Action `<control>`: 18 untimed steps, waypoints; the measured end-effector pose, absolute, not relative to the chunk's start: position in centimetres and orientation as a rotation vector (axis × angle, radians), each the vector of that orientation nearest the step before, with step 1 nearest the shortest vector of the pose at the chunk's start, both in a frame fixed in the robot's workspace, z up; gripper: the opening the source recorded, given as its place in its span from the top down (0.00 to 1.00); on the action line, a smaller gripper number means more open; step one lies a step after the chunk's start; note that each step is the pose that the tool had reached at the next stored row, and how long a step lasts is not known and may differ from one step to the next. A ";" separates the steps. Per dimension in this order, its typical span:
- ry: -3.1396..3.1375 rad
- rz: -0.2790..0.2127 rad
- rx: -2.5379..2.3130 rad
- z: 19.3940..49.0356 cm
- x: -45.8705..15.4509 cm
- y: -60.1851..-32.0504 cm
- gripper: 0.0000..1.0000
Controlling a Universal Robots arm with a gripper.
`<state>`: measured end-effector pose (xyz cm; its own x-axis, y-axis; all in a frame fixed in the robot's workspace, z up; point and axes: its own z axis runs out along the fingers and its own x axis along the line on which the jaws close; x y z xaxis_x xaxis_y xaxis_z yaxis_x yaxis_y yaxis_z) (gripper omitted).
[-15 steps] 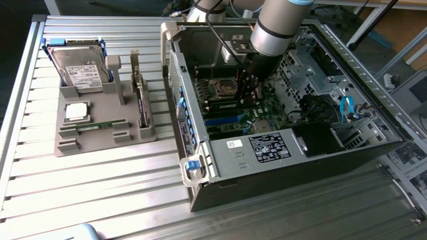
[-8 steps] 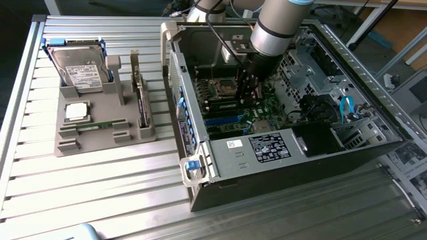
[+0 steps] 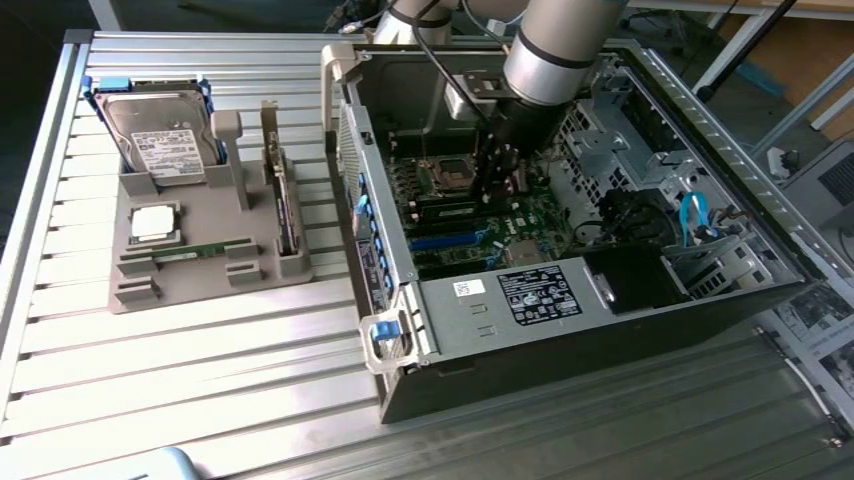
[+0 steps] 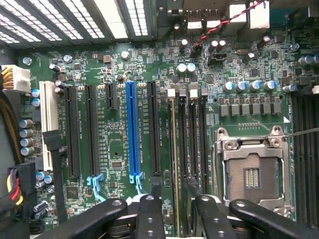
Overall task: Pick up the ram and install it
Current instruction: 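Insert the ram into the slot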
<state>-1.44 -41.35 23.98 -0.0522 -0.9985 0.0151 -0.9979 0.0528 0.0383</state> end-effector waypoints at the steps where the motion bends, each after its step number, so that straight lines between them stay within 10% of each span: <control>1: -2.252 -0.027 2.137 24.1 -1.4 -41.4 0.68; 9: -2.251 -0.025 2.136 24.7 -1.4 -41.3 0.89; 18: -2.249 -0.022 2.135 25.6 -1.4 -41.3 0.89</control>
